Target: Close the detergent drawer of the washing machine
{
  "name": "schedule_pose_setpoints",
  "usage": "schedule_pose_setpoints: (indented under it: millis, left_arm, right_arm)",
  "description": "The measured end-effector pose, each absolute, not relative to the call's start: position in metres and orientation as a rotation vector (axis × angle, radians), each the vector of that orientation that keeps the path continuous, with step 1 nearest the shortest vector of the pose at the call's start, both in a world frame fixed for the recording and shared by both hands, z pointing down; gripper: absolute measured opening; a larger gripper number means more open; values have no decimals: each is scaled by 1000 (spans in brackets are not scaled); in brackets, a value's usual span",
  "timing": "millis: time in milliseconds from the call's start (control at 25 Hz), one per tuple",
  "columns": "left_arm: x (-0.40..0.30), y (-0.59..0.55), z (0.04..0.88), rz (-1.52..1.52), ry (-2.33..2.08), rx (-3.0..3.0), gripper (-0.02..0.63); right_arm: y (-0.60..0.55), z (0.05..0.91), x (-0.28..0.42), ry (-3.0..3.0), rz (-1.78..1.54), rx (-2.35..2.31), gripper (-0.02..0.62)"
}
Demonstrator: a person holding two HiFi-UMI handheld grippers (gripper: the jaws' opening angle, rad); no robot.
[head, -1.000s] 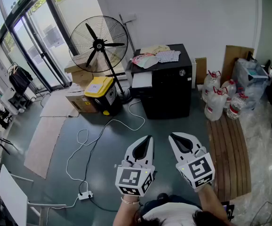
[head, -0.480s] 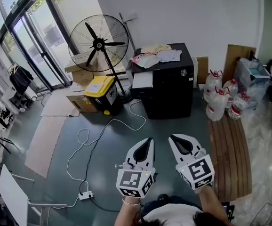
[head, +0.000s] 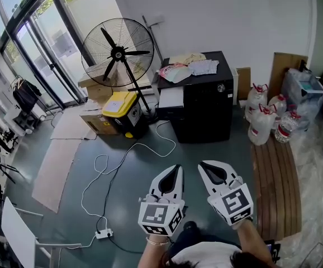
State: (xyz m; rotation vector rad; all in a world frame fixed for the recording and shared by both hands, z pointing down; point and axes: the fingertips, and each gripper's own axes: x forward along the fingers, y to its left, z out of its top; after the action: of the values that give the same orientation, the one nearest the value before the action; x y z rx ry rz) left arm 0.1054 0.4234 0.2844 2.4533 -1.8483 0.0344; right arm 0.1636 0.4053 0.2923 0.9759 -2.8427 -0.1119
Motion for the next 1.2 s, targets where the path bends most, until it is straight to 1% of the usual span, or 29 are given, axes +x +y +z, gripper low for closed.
schedule_pose_setpoints:
  millis: [360, 1200]
  left_arm:
    - [86, 390, 298, 40, -1818, 2454, 15]
    - [-8, 276, 303, 6, -1677, 2542, 15]
  right_arm:
    - [369, 307, 148, -2822, -67, 1010, 25]
    - [258, 313, 54, -2756, -23, 1135, 25]
